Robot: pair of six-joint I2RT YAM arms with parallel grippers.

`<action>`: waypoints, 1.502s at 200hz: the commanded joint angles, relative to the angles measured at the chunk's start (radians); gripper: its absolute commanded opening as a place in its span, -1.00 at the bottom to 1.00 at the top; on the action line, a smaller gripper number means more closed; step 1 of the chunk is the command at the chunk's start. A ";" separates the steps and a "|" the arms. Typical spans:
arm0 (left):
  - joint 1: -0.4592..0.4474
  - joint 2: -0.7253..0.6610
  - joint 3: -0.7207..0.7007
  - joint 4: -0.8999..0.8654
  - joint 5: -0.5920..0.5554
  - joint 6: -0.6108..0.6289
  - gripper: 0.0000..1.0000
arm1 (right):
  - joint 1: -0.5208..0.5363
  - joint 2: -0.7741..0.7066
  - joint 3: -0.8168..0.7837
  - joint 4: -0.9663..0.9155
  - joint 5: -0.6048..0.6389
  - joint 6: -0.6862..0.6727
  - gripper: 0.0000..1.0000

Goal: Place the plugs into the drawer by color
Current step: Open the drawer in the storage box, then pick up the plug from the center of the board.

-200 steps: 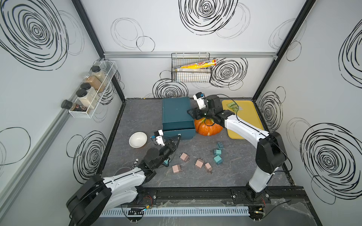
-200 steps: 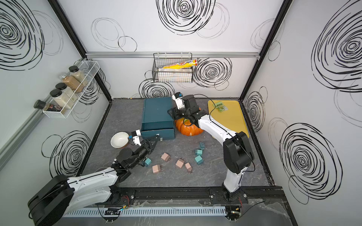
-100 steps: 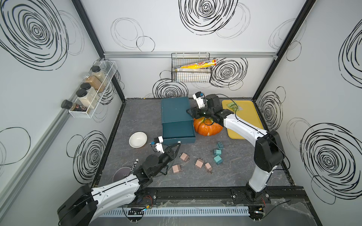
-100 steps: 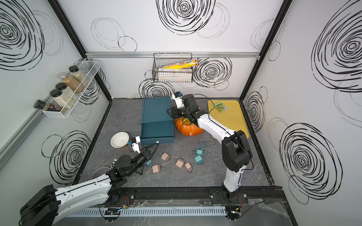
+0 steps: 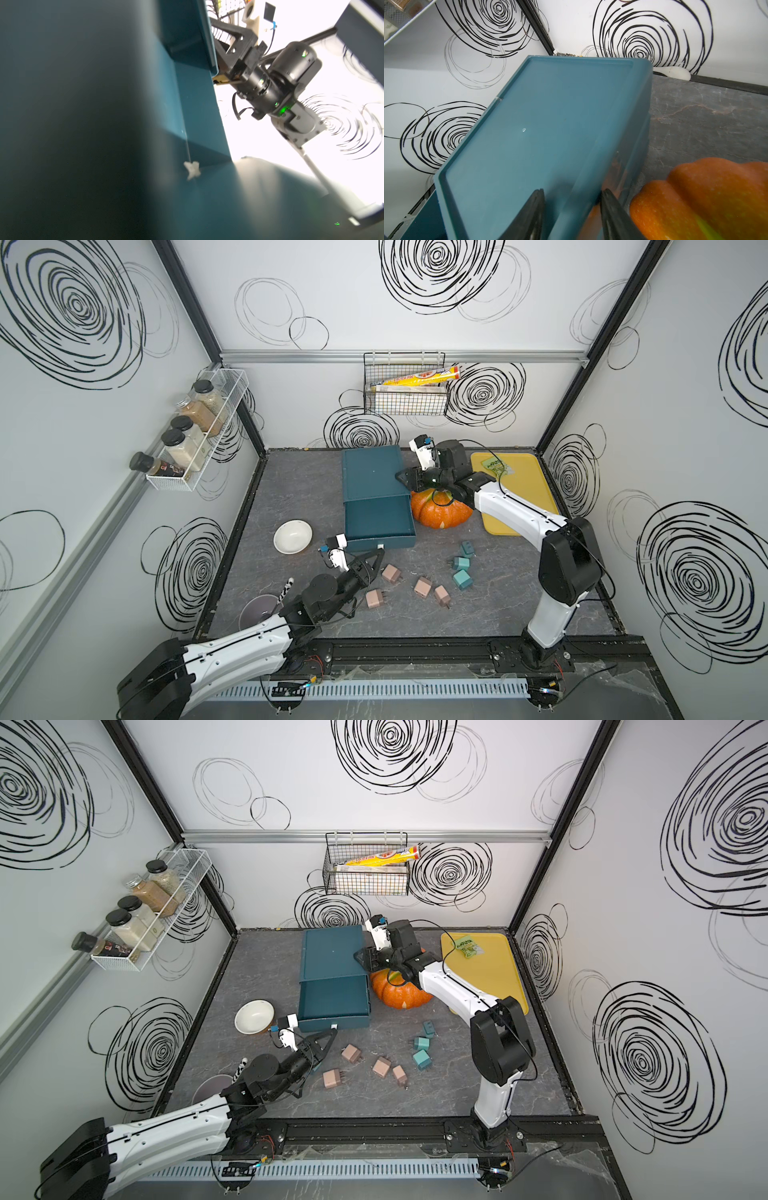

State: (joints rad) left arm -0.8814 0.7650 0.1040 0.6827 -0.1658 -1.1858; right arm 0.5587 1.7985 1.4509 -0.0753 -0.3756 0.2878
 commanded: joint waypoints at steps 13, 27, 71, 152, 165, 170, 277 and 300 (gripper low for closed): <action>-0.005 -0.071 -0.002 -0.078 -0.027 0.025 0.45 | 0.007 0.041 -0.022 -0.094 -0.015 -0.012 0.26; -0.005 -0.120 -0.004 -0.128 -0.031 0.032 0.73 | 0.007 0.032 -0.013 -0.098 -0.023 -0.009 0.32; 0.005 -0.328 0.029 -0.414 -0.072 0.064 0.98 | 0.007 -0.055 0.007 -0.107 -0.011 -0.008 0.42; 0.022 -0.539 0.201 -0.932 -0.007 0.309 0.99 | 0.007 -0.548 -0.298 -0.352 0.288 -0.007 0.36; 0.022 -0.540 0.186 -0.906 0.050 0.366 0.98 | 0.016 -0.614 -0.390 -0.386 0.313 0.025 0.32; 0.022 -0.540 0.176 -0.885 0.078 0.396 0.98 | 0.026 -0.633 -0.429 -0.403 0.328 0.036 0.31; 0.022 -0.474 0.071 -0.677 0.256 0.591 0.98 | 0.291 -0.672 -0.886 -0.294 0.321 0.222 0.34; 0.022 -0.469 0.066 -0.704 0.230 0.584 0.98 | 0.352 -0.644 -0.913 -0.267 0.337 0.229 0.31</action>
State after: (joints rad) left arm -0.8619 0.2913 0.1829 -0.0654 0.0624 -0.6331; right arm 0.8608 1.1336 0.5629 -0.4072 -0.0479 0.4877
